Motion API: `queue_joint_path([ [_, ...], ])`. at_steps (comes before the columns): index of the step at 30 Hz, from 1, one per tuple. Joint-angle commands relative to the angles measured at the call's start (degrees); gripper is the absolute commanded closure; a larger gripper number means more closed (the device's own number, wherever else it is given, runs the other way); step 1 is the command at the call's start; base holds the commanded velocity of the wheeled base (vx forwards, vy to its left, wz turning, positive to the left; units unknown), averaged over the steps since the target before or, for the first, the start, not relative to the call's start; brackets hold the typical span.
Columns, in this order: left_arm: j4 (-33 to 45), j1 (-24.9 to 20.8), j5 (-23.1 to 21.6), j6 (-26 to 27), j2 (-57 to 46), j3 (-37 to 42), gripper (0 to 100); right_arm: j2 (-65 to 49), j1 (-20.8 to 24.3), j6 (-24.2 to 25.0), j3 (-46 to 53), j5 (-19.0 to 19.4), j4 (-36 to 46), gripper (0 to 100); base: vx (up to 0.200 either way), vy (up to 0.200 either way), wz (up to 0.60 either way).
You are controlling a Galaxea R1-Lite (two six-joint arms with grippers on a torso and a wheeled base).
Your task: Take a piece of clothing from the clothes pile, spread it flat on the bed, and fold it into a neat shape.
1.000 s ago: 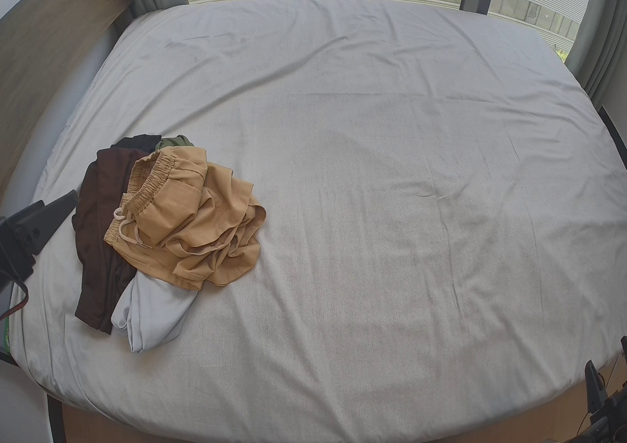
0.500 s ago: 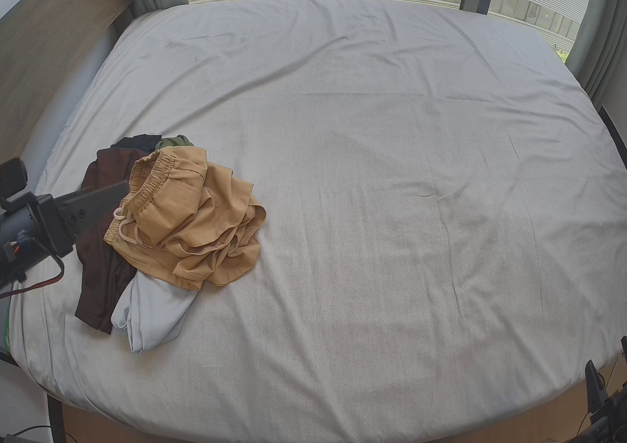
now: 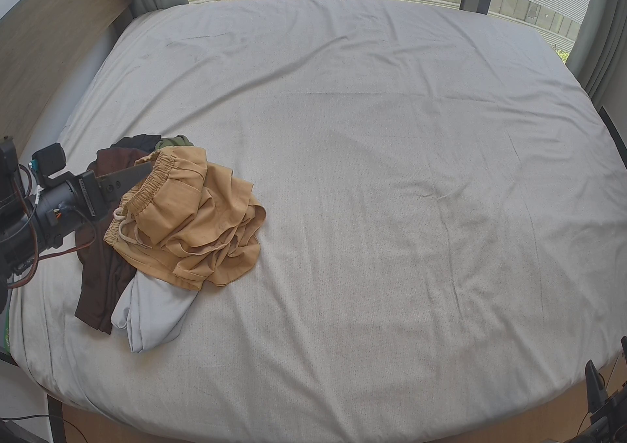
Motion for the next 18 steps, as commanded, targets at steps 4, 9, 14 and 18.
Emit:
queue_joint_path([
  [4, -0.8, 1.2, -0.2, 0.1, 6.4, -2.4, 0, -0.9, 0.0, 0.0, 1.0, 0.0, 0.0, 0, 0.000, 0.000, 0.00],
  [9, -0.8, 1.2, -0.3, 0.0, 8.7, -4.3, 0, -0.9, 0.0, 0.0, 1.0, 0.0, 0.0, 0, 0.000, 0.000, 0.00],
  [14, -1.0, 1.6, -0.4, 0.1, 11.6, -6.3, 0, -0.9, 0.0, 0.0, 1.0, 0.0, 0.0, 0, 0.000, 0.000, 0.00],
  [18, -0.9, 1.6, -0.5, 0.0, 12.8, -7.4, 0, -0.9, 0.0, 0.0, 1.0, 0.0, 0.0, 0, 0.000, 0.000, 0.00],
])
